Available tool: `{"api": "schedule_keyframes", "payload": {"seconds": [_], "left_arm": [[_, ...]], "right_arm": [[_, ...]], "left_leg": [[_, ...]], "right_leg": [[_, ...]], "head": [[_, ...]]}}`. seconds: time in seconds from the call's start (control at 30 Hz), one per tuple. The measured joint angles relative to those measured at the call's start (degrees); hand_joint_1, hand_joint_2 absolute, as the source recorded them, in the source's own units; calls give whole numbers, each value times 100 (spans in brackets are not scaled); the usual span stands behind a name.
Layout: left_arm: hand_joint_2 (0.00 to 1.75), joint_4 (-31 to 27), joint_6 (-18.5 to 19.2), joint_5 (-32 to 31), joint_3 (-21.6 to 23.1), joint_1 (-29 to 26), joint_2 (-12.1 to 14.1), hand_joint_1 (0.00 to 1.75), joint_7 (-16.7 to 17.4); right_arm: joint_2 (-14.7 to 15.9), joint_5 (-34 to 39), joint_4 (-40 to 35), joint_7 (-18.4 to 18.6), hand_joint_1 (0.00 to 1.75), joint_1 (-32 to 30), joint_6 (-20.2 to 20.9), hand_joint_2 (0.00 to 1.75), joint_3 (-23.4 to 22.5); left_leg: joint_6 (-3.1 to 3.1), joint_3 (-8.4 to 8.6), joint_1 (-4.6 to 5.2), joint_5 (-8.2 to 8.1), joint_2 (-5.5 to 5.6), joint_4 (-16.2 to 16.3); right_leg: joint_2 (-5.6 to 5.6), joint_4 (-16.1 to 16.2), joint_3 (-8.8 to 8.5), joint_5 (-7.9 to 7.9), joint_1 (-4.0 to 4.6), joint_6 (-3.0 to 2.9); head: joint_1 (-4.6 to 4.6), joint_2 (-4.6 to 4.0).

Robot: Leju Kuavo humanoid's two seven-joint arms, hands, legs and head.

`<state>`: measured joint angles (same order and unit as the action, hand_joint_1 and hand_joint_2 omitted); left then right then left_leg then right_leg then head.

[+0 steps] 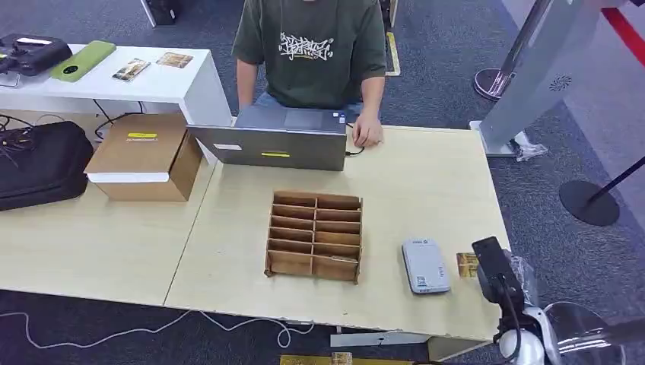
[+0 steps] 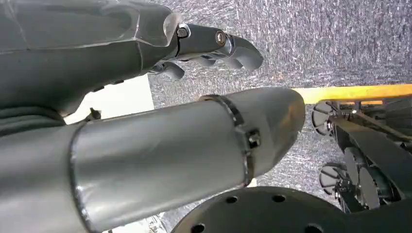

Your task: Pass the card to the sensor for recognition and then transmit it.

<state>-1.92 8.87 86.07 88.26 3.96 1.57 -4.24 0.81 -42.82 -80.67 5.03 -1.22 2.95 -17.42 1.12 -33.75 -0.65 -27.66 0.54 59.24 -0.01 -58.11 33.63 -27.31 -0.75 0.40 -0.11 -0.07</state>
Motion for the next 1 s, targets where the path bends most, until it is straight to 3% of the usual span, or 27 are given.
{"api": "schedule_keyframes", "payload": {"seconds": [0.43,0.6,0.73,1.0], "left_arm": [[0,0,5,15,0,-1,-4,0,-2],[0,0,2,24,0,0,-4,0,-42],[0,4,-4,-20,0,2,-7,0,-92],[0,4,-2,-59,0,1,-4,0,-94]], "right_arm": [[0,-61,68,22,175,-81,-11,175,-48],[-44,-247,116,-83,175,-38,-484,175,44],[-172,-489,-242,-22,175,-87,-732,175,207],[-293,-636,-964,-24,175,-342,-809,175,433]], "left_leg": [[0,-2,0,0,0,0],[0,-1,0,0,0,0],[0,0,0,0,0,0],[0,-2,0,-1,1,-1]], "right_leg": [[0,0,0,0,0,0],[0,0,-2,0,0,0],[0,-1,-1,0,0,0],[-1,0,0,-2,0,0]], "head": [[0,0],[0,0],[0,0],[2,0]]}}
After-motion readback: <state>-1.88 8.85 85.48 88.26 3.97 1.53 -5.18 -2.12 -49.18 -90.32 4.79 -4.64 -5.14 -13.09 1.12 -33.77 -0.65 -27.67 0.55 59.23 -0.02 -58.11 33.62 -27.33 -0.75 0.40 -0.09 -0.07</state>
